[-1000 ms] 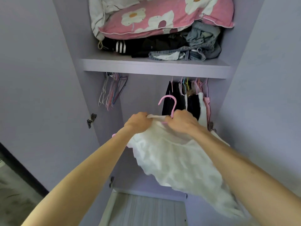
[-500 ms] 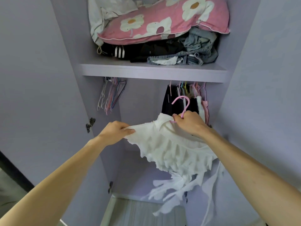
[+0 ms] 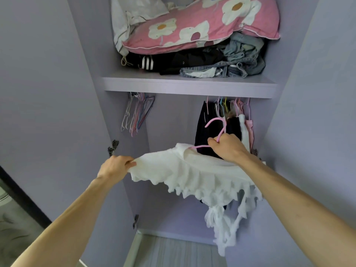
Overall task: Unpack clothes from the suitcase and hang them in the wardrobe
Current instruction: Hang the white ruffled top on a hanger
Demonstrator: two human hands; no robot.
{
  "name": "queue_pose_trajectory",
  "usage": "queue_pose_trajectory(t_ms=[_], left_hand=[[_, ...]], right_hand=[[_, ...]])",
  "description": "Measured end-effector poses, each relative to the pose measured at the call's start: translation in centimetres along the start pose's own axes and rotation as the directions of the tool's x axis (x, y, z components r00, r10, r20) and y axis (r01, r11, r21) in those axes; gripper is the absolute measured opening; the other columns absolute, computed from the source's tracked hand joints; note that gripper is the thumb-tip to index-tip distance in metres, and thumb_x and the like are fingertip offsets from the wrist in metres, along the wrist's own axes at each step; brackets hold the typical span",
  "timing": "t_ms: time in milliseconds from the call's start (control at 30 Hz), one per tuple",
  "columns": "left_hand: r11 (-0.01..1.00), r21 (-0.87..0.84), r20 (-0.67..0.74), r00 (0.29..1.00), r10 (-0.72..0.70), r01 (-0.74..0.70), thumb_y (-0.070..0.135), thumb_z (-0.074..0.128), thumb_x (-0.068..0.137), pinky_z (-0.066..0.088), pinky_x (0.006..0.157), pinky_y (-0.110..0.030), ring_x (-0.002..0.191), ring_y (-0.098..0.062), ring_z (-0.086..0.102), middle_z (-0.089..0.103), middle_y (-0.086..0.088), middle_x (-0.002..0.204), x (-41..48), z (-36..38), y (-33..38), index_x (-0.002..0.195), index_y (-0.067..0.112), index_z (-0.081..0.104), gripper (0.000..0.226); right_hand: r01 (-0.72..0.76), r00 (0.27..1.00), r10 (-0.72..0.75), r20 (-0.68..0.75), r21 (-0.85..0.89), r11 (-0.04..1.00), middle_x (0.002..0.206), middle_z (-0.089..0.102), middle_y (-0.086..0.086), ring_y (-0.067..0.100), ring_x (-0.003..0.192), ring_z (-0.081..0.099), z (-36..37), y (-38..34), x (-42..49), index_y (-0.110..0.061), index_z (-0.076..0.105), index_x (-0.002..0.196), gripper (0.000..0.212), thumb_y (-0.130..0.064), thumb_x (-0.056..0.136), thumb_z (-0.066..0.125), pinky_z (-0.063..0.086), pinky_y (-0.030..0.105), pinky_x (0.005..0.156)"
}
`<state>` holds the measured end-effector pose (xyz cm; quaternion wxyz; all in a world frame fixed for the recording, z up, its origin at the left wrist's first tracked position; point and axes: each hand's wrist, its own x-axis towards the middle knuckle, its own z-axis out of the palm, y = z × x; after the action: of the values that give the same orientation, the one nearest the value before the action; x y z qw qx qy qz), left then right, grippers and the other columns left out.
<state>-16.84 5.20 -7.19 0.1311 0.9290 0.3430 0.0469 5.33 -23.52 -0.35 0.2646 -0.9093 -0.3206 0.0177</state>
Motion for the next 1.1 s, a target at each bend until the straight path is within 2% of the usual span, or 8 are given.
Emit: queue_pose_trajectory(t_ms=[233,367,433,533,633,733,833,1100], left_hand=[[0.924,-0.278,0.068,0.954,0.292,-0.263,0.026,0.072,0.082,0.04,0.104,-0.031,0.132,-0.02,0.046,0.045,0.001,0.146,0.4,-2.4,8.3,0.149,0.03,0.038,0.075],[0.924,-0.167,0.105,0.925,0.365,-0.345,0.054,0.07,0.082,0.051,0.082,-0.036,0.095,-0.015,0.06,0.064,0.013,0.1,-0.2,-2.3,12.4,0.098,0.044,0.061,0.021],[0.926,-0.204,0.025,0.944,0.329,-0.318,0.053,0.063,0.089,0.043,0.061,-0.031,0.073,-0.018,0.055,0.057,0.009,0.073,0.0,-1.9,12.9,0.071,0.034,0.055,0.027],[0.913,-0.232,-0.083,0.942,0.324,-0.335,0.049,0.057,0.096,0.035,0.055,-0.03,0.065,-0.02,0.049,0.053,0.005,0.065,0.5,-2.0,11.7,0.074,0.029,0.058,0.03],[0.903,-0.251,-0.137,0.936,0.323,-0.348,0.048,0.056,0.097,0.033,0.055,-0.03,0.061,-0.018,0.048,0.058,0.002,0.067,1.0,-2.1,9.7,0.081,0.022,0.061,0.03],[0.901,-0.276,-0.186,0.939,0.291,-0.334,0.043,0.056,0.098,0.033,0.054,-0.031,0.058,-0.018,0.047,0.058,0.001,0.066,1.5,-2.3,8.3,0.082,0.022,0.061,0.027],[0.918,-0.248,-0.185,0.945,0.27,-0.31,0.037,0.054,0.1,0.036,0.058,-0.031,0.071,-0.023,0.054,0.06,0.004,0.074,1.9,-2.3,7.7,0.089,0.023,0.064,0.02],[0.882,-0.426,-0.047,0.978,0.202,-0.203,0.058,0.048,0.096,0.053,0.084,-0.043,0.086,-0.028,0.065,0.072,-0.01,0.091,1.7,-1.4,9.6,0.092,0.01,0.068,0.052]], right_hand=[[0.063,0.996,-0.058,0.066,-0.072,0.995,0.055,0.053,0.004,0.025,0.058,0.056,1.9,-3.0,0.0,-0.016,0.053,0.056,0.06,-0.06,0.096,0.042,0.045,0.035,0.057],[0.099,0.989,-0.116,0.097,0.167,0.981,0.07,0.072,-0.005,0.02,0.068,0.065,2.2,-4.2,0.0,-0.017,0.07,0.068,0.057,-0.062,0.093,0.047,0.054,0.036,0.07],[0.104,0.98,-0.146,0.133,0.282,0.954,0.077,0.074,-0.008,0.015,0.074,0.068,2.0,-4.0,-0.4,-0.021,0.073,0.076,0.046,-0.058,0.092,0.052,0.055,0.035,0.078],[0.028,0.991,-0.076,0.108,0.388,0.921,0.102,0.073,-0.013,0.008,0.101,0.066,1.1,-1.0,-0.5,-0.028,0.073,0.099,0.043,-0.064,0.088,0.051,0.048,0.037,0.1],[-0.194,0.974,0.169,0.15,0.171,0.966,0.134,0.057,-0.009,0.021,0.129,0.05,0.2,3.2,-0.4,-0.028,0.057,0.131,0.07,-0.077,0.089,0.029,0.036,0.045,0.111],[-0.333,0.899,0.275,0.342,0.125,0.934,0.118,0.063,0.004,0.025,0.115,0.058,1.4,5.5,-0.5,-0.018,0.066,0.113,0.059,-0.066,0.096,0.036,0.044,0.036,0.095],[-0.28,0.943,0.215,0.256,0.256,0.925,0.072,0.052,0.001,0.017,0.068,0.053,3.1,5.1,-0.6,-0.016,0.048,0.069,0.044,-0.047,0.1,0.045,0.043,0.032,0.067],[-0.113,0.991,0.129,-0.045,0.26,0.959,0.071,0.048,0.002,0.019,0.067,0.046,5.7,2.8,-0.5,-0.009,0.042,0.071,0.045,-0.039,0.105,0.039,0.033,0.029,0.057]])
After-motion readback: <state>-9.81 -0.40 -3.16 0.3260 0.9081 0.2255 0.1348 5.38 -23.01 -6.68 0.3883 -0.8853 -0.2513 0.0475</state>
